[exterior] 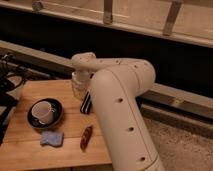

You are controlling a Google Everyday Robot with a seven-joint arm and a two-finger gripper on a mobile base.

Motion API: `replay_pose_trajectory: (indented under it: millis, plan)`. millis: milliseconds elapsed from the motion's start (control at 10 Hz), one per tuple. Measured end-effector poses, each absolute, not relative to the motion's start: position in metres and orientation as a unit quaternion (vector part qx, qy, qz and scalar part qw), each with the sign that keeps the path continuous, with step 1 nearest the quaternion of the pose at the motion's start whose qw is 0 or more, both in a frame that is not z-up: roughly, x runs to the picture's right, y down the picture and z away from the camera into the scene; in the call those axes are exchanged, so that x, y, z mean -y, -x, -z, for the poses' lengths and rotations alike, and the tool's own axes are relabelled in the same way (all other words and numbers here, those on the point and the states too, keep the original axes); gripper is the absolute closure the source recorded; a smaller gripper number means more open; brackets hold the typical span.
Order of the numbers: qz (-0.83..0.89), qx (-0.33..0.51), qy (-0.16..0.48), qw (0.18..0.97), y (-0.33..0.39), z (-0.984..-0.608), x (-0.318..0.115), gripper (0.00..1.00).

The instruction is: Push the eraser across the table

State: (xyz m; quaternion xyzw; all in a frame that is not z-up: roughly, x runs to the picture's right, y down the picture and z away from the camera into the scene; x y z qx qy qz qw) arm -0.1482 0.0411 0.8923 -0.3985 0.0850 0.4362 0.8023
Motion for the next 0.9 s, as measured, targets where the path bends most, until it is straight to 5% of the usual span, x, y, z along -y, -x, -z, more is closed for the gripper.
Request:
replay_pose_trajectory:
  millis: [900]
  plan:
    - [-0.523,-0.048,0.355,0.773,0.085,-0.921,0.008,0.99]
